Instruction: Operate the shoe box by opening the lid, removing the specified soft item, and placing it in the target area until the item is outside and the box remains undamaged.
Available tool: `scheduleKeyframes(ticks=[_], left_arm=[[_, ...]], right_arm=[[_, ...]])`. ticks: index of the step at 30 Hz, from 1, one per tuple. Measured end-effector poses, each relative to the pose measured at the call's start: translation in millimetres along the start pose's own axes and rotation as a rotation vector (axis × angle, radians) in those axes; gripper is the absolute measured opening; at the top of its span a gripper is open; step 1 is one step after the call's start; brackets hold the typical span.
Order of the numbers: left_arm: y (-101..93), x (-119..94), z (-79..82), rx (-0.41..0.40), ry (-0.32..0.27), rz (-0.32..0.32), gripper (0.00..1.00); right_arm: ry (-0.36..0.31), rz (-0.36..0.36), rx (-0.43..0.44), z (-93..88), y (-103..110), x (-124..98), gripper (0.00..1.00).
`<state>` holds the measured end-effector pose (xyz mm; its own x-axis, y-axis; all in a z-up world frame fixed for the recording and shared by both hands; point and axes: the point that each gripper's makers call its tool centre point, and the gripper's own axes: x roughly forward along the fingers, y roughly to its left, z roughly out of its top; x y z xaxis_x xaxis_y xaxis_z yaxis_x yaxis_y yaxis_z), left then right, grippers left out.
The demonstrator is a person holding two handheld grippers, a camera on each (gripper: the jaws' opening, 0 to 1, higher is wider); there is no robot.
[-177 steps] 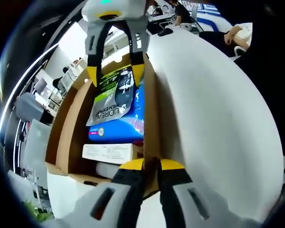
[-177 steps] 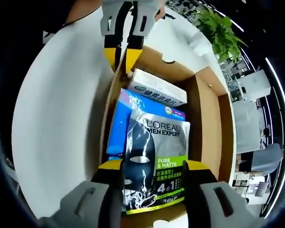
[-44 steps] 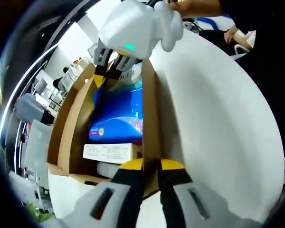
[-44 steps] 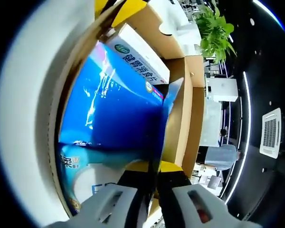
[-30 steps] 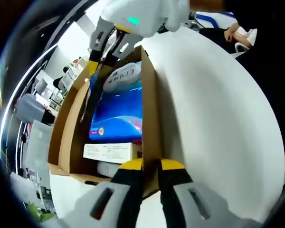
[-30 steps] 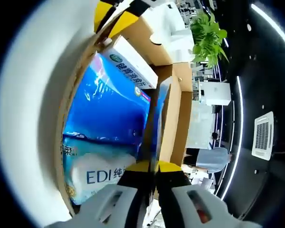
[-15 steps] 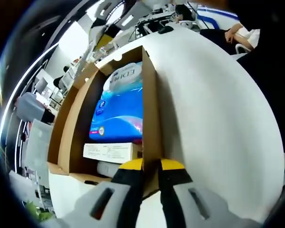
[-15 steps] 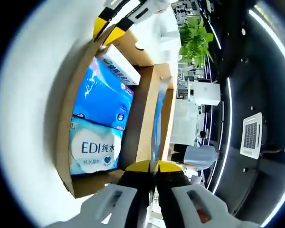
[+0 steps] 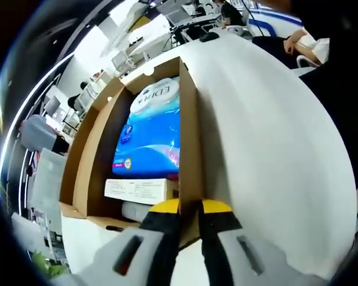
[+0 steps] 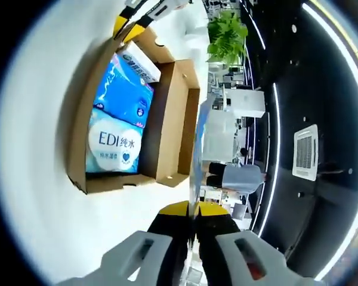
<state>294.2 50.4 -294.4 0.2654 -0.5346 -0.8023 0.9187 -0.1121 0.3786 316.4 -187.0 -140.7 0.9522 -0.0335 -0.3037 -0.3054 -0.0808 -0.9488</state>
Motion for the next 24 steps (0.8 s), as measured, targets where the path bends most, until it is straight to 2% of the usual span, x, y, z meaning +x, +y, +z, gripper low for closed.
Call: scheduleKeyframes(ticks=[7, 24], left_arm=[[-0.1, -0.1, -0.3, 0.003, -0.001, -0.001, 0.11], [1.4, 0.5, -1.0, -0.001, 0.001, -0.001, 0.11]], right_arm=[[0.061, 0.005, 0.015, -41.0, 9.2, -2.9, 0.01], [0.087, 0.073, 0.025, -98.9, 55.7, 18.9, 0.01]])
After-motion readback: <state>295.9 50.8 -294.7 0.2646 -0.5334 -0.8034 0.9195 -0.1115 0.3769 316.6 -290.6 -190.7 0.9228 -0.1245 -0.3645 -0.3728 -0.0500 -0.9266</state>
